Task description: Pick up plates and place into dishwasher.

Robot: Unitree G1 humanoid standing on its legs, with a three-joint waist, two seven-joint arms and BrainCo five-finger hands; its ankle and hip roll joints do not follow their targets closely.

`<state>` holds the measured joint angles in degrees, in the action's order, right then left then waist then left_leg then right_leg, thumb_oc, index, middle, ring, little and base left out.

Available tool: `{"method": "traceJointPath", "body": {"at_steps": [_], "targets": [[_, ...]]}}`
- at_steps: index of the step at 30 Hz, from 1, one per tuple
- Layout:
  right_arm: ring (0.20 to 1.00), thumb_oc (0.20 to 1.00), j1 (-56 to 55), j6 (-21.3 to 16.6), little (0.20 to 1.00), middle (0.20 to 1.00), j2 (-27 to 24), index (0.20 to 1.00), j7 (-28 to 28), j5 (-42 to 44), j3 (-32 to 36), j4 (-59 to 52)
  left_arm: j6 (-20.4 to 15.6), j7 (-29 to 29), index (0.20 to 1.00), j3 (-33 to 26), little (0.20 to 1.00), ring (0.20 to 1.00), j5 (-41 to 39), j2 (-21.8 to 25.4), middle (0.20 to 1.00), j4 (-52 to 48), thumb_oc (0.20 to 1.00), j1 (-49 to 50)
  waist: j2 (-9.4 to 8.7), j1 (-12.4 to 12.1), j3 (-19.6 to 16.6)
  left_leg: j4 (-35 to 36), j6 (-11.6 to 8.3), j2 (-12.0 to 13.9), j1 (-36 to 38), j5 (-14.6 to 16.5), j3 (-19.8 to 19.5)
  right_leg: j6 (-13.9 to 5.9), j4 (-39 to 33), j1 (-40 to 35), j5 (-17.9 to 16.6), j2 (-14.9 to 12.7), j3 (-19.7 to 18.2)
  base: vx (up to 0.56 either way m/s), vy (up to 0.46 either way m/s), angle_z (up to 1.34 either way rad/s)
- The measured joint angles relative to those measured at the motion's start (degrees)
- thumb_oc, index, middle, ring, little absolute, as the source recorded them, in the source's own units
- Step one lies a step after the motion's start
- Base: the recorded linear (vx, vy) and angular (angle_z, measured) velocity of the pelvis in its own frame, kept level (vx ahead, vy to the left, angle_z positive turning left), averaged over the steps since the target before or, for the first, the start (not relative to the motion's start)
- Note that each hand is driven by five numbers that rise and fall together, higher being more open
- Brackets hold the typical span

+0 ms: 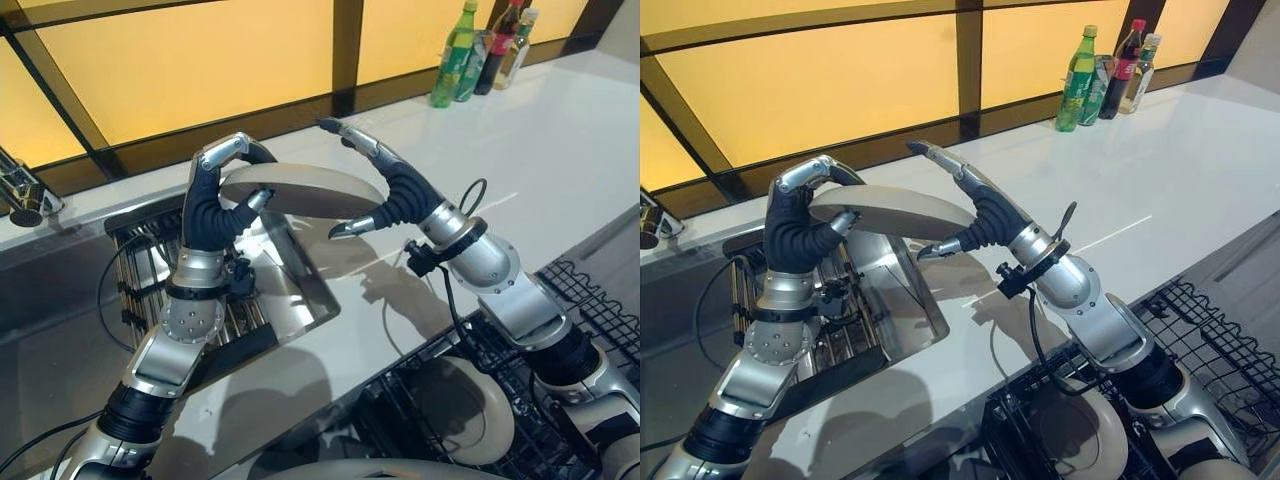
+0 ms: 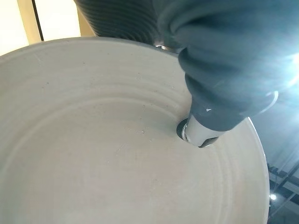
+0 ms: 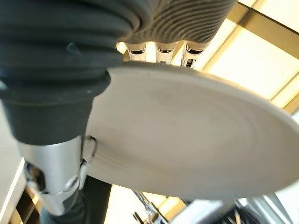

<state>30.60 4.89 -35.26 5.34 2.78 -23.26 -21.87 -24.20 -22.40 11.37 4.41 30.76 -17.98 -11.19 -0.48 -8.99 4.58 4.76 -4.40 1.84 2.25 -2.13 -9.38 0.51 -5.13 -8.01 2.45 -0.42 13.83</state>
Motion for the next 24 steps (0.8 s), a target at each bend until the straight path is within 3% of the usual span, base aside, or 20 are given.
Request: {"method": "traceJointPath", "body": {"at_steps": [5, 13, 14, 16, 17, 24], "targets": [[1.0, 1.0, 0.0, 6.6, 1.0, 1.0, -3.5, 1.0, 2.4, 0.1, -0.1, 2.1, -0.5, -0.3, 0.2, 0.9, 0.2, 0.2, 0.6, 1.5, 0.2, -0.1, 0.2, 0.0, -0.58, 0.1, 0.7, 0.0, 0.02, 0.0, 0.0, 0.0, 0.0, 0.0, 0.0, 0.0, 0.0, 0.0, 0.0, 0.0, 0.0, 0.0], [1.0, 1.0, 1.2, 9.2, 1.0, 1.0, -3.5, 1.0, 3.5, 3.5, -2.1, 3.2, -0.8, -0.6, 0.2, 1.2, 0.2, 0.2, 1.6, 1.5, 0.2, -0.8, 0.2, -1.3, -0.65, 0.1, 1.2, -0.1, 0.03, -0.1, 0.2, 0.0, -0.1, 0.0, 0.0, -0.3, 0.0, 0.0, 0.0, 0.0, 0.0, 0.0], [0.95, 0.95, 1.3, 9.3, 0.95, 0.95, -3.4, 0.95, 3.5, 3.6, -2.2, 3.7, -0.8, -0.6, 0.2, 1.2, 0.2, 0.2, 1.6, 1.5, 0.2, -0.8, 0.2, -1.4, -0.65, 0.0, 1.2, -0.1, 0.03, -0.1, 0.2, 0.0, -0.1, 0.0, 0.0, -0.4, 0.0, -0.1, 0.0, 0.02, 0.003, 0.03], [0.351, 0.351, 1.3, 9.3, 0.351, 0.351, -2.7, 0.351, 3.5, 3.6, -2.2, 4.5, -0.8, -0.6, 0.2, 1.3, 0.2, 0.2, 1.6, 1.5, 0.2, -0.8, 0.2, -1.4, -0.65, 0.0, 1.2, -0.2, 0.03, -0.1, 0.2, 0.0, -0.2, -0.01, 0.0, -0.5, 0.0, -0.1, 0.0, 0.01, 0.002, 0.02], [0.2, 0.2, 1.3, 9.5, 0.2, 0.2, -2.3, 0.2, 3.2, 3.6, -2.2, 4.6, -0.8, -0.7, 0.2, 1.4, 0.2, 0.2, 1.6, 1.5, 0.2, -0.8, 0.2, -1.4, -0.64, 0.0, 1.2, -0.3, 0.03, -0.2, 0.2, 0.0, -0.2, -0.01, 0.0, -0.5, 0.0, -0.1, 0.0, 0.0, 0.0, 0.0], [0.2, 0.2, 1.3, 9.5, 0.2, 0.2, -0.1, 0.2, -0.1, 4.7, -2.2, 5.5, -0.3, -2.3, 0.2, 2.1, 0.2, 0.2, 1.5, 1.3, 0.2, -0.8, 0.2, -1.4, -0.62, -0.1, 1.2, -0.4, 0.03, -0.2, 0.2, 0.0, -0.3, -0.07, 0.0, -0.7, 0.1, -0.1, 0.0, 0.0, -0.001, 0.0]]}}
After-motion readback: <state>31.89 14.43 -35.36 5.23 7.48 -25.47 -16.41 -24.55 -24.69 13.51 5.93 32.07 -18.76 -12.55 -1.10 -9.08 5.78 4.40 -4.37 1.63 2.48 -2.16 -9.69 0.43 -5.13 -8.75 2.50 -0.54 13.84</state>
